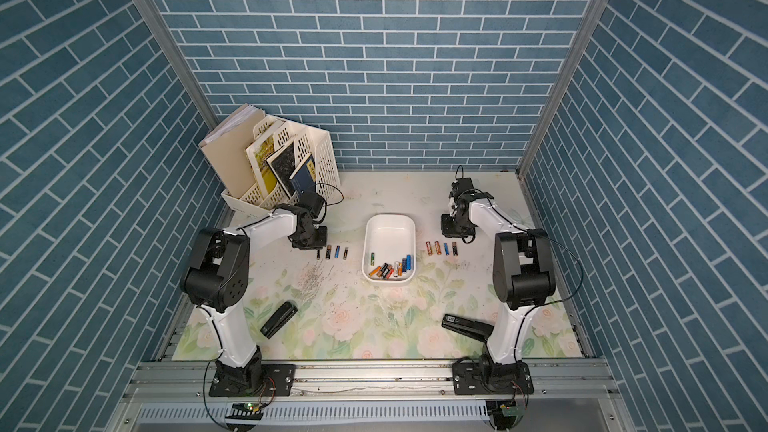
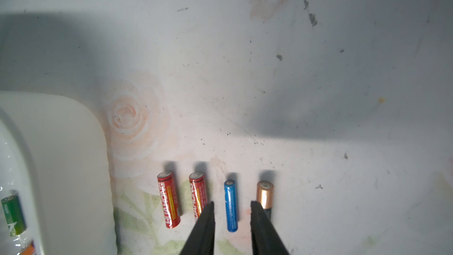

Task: Take the batteries out of the storage box
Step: Place the battery at the center of the board, then adjust the storage box at the center of the board.

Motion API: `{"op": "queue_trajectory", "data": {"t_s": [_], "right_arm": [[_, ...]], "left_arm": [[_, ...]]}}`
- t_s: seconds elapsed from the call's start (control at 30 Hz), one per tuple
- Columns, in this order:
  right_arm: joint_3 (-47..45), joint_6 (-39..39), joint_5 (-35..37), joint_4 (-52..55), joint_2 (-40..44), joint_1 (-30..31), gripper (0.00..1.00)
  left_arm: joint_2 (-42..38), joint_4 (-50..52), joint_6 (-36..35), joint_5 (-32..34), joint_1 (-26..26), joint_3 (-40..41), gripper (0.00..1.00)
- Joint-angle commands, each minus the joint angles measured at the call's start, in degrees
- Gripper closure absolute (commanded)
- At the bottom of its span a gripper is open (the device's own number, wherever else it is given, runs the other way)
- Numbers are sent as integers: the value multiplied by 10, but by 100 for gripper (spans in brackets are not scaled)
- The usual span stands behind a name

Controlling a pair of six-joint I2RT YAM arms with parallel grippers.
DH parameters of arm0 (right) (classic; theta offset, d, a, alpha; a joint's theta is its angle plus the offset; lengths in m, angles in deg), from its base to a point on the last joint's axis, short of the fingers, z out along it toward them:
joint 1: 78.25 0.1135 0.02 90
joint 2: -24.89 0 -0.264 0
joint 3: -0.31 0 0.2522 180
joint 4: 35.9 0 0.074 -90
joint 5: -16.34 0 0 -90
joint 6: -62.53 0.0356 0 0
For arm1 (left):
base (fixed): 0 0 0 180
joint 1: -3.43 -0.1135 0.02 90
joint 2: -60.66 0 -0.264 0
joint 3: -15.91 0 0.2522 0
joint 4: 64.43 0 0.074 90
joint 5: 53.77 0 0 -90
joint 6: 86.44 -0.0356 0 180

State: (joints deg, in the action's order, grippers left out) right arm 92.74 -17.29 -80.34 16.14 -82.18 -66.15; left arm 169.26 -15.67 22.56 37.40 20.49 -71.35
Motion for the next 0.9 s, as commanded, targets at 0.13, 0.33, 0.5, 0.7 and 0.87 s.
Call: {"op": "queue_trajectory", "data": {"t_s": [0.13, 0.33, 0.5, 0.7, 0.87], "right_arm": [[15, -2, -3, 10, 0, 3, 71], [3, -2, -15, -1, 8, 3, 71], [2, -4, -27, -4, 13, 3, 66], [-7, -13, -40, -6, 26, 3, 61], [-19, -21, -43, -9, 34, 3, 60]], "left_arm": [[-57, 52, 13, -7, 5, -48, 61], [-94, 79, 52, -10, 60, -84, 50], [-110, 86, 117, 10, 153, -71, 39], [-112, 68, 187, 19, 239, -40, 32], [-106, 50, 221, 20, 272, -5, 32]]}}
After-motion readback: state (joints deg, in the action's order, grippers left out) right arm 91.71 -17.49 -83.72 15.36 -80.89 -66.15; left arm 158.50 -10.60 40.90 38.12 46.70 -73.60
